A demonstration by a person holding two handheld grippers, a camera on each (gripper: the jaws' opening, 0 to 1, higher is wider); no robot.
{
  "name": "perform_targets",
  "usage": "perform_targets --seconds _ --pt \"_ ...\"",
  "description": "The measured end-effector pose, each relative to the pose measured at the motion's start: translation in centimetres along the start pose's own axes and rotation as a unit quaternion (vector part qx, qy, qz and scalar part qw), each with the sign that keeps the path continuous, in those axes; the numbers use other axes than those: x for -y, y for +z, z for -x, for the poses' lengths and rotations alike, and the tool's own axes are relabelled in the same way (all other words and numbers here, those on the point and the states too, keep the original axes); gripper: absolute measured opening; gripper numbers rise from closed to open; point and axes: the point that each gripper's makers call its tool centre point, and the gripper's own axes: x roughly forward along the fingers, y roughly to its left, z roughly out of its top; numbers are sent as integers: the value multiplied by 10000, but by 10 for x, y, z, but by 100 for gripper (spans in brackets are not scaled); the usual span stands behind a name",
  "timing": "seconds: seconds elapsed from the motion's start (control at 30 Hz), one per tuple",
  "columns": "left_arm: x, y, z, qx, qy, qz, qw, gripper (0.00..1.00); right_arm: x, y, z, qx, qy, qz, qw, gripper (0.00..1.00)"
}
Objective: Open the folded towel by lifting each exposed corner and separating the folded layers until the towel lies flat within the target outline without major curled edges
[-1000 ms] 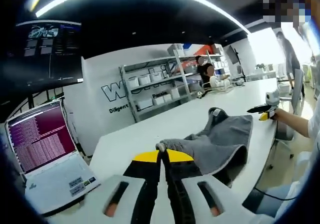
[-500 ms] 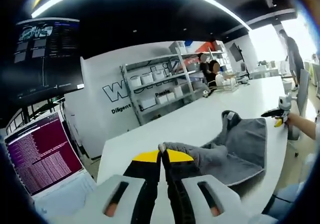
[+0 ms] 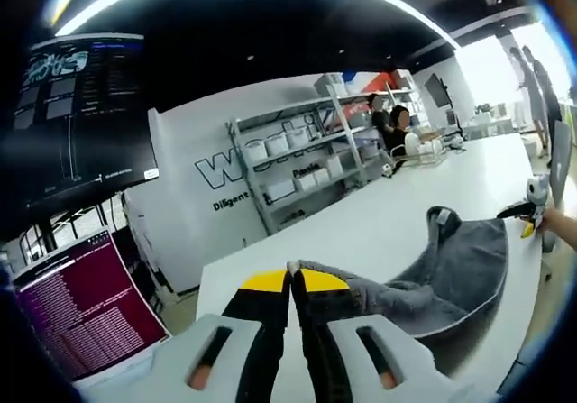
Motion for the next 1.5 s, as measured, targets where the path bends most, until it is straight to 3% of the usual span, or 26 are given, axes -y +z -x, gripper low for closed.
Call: perform_targets --seconds 0.17,0.27,0.4,0.67,0.77,0.97,1.17,1.37,1.5 --pt "31 -13 21 -106 -449 11 9989 3 0 0 0 7 -32 28 10000 92" --pt "54 -27 43 -174 -877 417 9951 3 1 2 1 43 -38 21 10000 92" --pt "81 -44 76 -341 -1167 477 9914 3 0 1 1 31 -31 19 10000 92" --pt "141 -76 118 -846 -2000 757 9732 3 -1 0 1 5 -42 25 10000 92" --pt "169 -91 130 -1070 -2399 967 9600 3 0 0 1 11 -34 12 10000 92" --pt "223 -143 145 -1804 -3013 1179 9288 3 0 -1 1 7 -67 4 10000 92" --pt "244 -174 144 -2153 -3212 1483 9102 3 -1 -1 1 -2 -72 -13 10000 92" --pt "251 -195 144 -2381 -3204 1396 9062 3 -1 -1 0 -11 -51 1 10000 92" --pt "255 -200 146 -2477 -3263 1457 9005 3 -2 -1 0 7 -55 14 10000 92"
